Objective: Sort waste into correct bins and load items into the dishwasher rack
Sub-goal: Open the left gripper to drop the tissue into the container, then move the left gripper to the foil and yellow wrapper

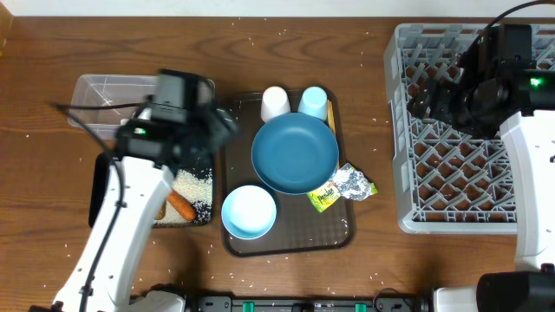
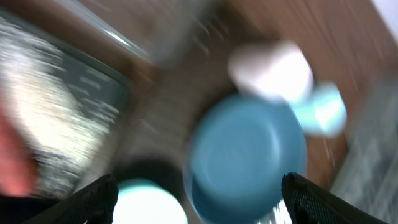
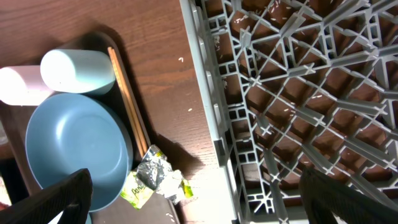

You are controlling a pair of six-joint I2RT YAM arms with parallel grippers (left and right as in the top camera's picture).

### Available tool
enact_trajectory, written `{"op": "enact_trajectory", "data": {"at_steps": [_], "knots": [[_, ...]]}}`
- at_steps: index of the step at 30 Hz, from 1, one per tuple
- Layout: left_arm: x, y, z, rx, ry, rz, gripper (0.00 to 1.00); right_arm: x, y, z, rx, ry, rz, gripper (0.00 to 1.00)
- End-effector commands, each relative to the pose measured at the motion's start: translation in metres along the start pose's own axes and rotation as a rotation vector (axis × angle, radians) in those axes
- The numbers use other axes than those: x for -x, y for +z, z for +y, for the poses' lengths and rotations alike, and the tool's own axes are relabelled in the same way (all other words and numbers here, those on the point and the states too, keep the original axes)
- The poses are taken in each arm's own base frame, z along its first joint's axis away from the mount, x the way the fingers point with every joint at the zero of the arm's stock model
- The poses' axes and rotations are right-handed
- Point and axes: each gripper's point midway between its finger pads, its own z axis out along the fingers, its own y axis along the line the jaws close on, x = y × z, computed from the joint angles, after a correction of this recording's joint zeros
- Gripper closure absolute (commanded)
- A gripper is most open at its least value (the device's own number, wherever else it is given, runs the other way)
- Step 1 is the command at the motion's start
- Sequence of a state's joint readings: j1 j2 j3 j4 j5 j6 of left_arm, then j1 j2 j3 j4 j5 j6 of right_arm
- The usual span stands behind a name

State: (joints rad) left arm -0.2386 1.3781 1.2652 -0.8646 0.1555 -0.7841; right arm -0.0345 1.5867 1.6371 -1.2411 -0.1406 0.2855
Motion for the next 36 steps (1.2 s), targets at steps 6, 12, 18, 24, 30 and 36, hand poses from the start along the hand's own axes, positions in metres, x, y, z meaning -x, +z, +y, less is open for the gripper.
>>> {"op": "enact_trajectory", "data": {"at_steps": [6, 12, 18, 24, 30, 36], "knots": [[-0.124, 0.025, -0.069, -0.091, 0.417, 0.222, 0.20, 0.003, -0.004, -0.001, -0.001, 0.017, -0.014, 0.01], [-0.171, 0.063, -0.099, -0.104, 0.509, 0.233, 0.67, 0.003, -0.004, -0.001, -0.001, 0.017, -0.014, 0.01], [-0.184, 0.108, -0.129, -0.175, 0.532, 0.208, 0.88, 0.003, -0.004, -0.001, 0.000, 0.017, -0.014, 0.01], [-0.186, 0.140, -0.147, -0.231, 0.539, 0.180, 0.94, 0.003, -0.004, -0.001, 0.000, 0.017, -0.014, 0.01], [-0.187, 0.149, -0.151, -0.246, 0.542, 0.169, 0.94, 0.003, -0.004, -0.001, 0.000, 0.017, -0.014, 0.01], [-0.185, 0.171, -0.130, -0.149, 0.564, 0.153, 0.94, 0.003, -0.004, -0.001, 0.000, 0.017, -0.014, 0.01]]}}
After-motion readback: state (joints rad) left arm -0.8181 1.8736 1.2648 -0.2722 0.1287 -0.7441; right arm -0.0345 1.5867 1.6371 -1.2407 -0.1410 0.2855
